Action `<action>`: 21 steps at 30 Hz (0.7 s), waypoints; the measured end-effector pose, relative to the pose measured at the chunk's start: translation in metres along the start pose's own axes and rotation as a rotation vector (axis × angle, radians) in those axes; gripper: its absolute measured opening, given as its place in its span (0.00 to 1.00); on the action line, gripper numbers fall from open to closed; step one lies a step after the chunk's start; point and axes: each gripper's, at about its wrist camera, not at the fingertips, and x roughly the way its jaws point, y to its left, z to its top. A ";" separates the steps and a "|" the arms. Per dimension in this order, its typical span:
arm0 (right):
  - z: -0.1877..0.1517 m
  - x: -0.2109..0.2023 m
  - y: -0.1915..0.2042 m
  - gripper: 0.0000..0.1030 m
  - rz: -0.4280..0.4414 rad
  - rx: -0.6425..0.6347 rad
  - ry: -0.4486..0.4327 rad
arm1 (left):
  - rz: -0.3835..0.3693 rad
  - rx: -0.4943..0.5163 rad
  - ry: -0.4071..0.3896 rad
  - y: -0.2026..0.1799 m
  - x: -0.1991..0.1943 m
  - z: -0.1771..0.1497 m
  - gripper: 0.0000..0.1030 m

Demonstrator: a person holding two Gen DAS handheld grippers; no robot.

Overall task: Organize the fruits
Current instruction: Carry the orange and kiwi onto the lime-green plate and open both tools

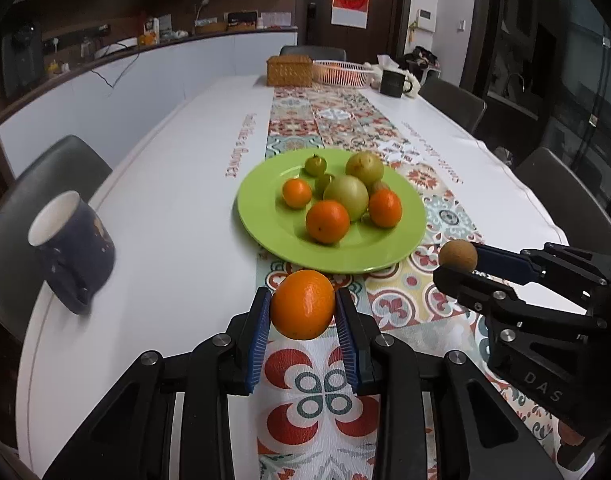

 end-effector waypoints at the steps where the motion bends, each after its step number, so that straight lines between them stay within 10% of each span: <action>1: 0.002 -0.004 0.000 0.29 -0.004 0.001 -0.010 | 0.002 0.000 -0.008 0.000 -0.003 0.001 0.31; 21: 0.051 -0.019 -0.025 0.29 -0.049 0.040 -0.112 | 0.004 0.057 -0.092 -0.005 0.000 0.063 0.31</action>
